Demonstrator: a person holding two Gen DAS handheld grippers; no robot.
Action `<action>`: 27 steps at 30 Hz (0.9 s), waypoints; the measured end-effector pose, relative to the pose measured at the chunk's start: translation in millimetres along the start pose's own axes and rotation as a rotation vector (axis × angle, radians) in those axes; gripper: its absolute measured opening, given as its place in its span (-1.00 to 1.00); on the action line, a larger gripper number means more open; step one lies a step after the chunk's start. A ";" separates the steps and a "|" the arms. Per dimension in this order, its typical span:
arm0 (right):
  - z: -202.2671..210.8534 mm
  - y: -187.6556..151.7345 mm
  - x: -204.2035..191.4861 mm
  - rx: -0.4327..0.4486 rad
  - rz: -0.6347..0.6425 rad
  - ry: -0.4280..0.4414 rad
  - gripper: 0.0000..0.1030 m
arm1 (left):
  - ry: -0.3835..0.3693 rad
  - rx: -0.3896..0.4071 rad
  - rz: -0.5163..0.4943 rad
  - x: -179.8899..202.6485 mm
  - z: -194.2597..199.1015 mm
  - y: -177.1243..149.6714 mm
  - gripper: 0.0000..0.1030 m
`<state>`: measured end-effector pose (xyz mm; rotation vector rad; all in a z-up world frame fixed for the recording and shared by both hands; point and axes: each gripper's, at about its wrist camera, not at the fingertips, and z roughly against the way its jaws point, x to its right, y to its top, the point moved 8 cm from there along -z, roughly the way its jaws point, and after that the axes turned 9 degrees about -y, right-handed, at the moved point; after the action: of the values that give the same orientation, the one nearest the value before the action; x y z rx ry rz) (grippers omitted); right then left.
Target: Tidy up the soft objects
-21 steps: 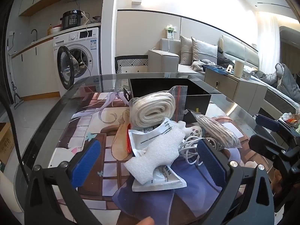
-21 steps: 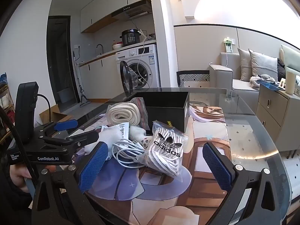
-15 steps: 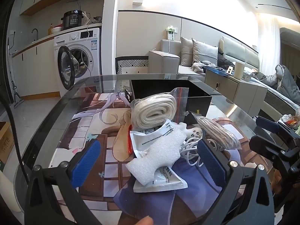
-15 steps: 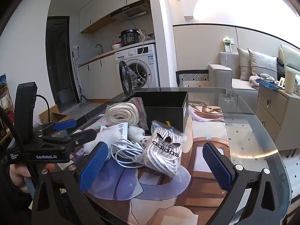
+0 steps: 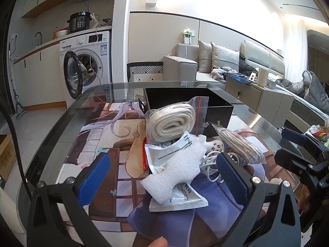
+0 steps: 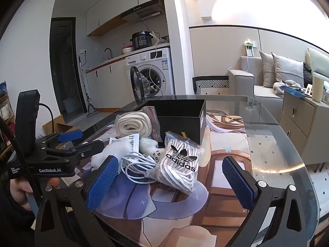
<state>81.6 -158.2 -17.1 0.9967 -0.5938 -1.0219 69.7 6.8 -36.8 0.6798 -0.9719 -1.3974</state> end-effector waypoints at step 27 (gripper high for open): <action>-4.6 -5.1 -1.9 -0.012 -0.011 0.008 0.99 | 0.008 -0.010 -0.005 0.8 -4.0 -4.3 1.00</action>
<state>82.3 -155.5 -23.7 0.9940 -0.5752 -1.0297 71.0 5.0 -42.3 0.6810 -0.9570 -1.4023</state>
